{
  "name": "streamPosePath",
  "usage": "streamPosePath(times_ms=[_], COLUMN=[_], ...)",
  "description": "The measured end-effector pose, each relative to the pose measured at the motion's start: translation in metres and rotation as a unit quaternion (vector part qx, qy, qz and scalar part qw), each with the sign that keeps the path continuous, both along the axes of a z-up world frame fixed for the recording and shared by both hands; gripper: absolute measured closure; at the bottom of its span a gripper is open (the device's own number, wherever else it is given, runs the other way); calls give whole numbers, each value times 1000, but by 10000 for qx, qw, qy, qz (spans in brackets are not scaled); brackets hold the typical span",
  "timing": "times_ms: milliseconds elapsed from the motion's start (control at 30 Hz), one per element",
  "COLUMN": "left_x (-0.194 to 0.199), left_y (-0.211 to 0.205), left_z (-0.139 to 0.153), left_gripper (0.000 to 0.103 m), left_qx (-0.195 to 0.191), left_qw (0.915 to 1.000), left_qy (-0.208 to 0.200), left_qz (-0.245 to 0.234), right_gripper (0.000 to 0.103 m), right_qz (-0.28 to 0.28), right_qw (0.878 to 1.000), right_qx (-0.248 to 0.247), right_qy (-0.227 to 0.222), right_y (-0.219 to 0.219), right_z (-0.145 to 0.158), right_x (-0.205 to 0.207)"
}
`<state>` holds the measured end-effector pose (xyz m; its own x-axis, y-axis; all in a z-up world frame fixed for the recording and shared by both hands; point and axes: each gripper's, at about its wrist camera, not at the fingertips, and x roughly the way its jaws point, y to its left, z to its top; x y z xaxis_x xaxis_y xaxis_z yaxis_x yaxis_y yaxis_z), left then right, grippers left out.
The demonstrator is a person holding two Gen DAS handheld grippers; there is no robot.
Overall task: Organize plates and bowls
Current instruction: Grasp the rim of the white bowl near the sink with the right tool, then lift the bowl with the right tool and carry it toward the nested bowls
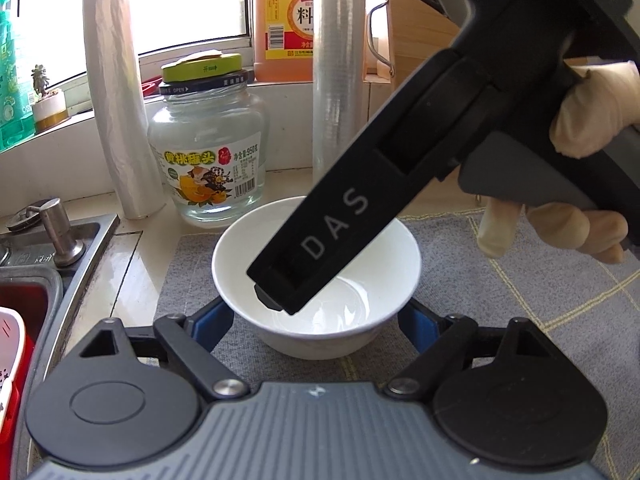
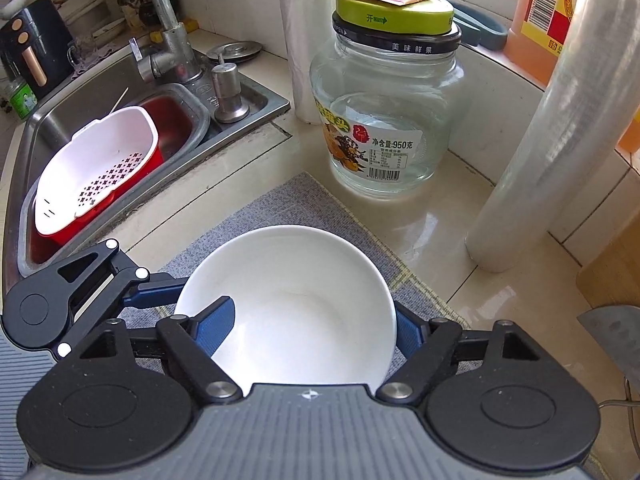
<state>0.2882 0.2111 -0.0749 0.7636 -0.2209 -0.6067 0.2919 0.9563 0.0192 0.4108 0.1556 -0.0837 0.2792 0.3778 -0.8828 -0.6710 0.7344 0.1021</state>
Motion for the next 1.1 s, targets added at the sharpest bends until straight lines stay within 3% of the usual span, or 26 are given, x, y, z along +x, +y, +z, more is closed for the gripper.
streamPosePath(times_ms=[633,1100], left_x=[-8,-38], left_y=[-2,-16], left_z=[10,36], left_gripper=[15,15], left_qx=[124,225], left_qw=[9998,9986], left_qy=[137,269], left_qz=[-37,-390], right_gripper=[17,17], right_qz=[39,-183], right_qw=[10000,9993], right_qx=[56,302], right_qy=[47,103], right_y=[-1,-27], right_z=[9,33], right_x=[-9,-45])
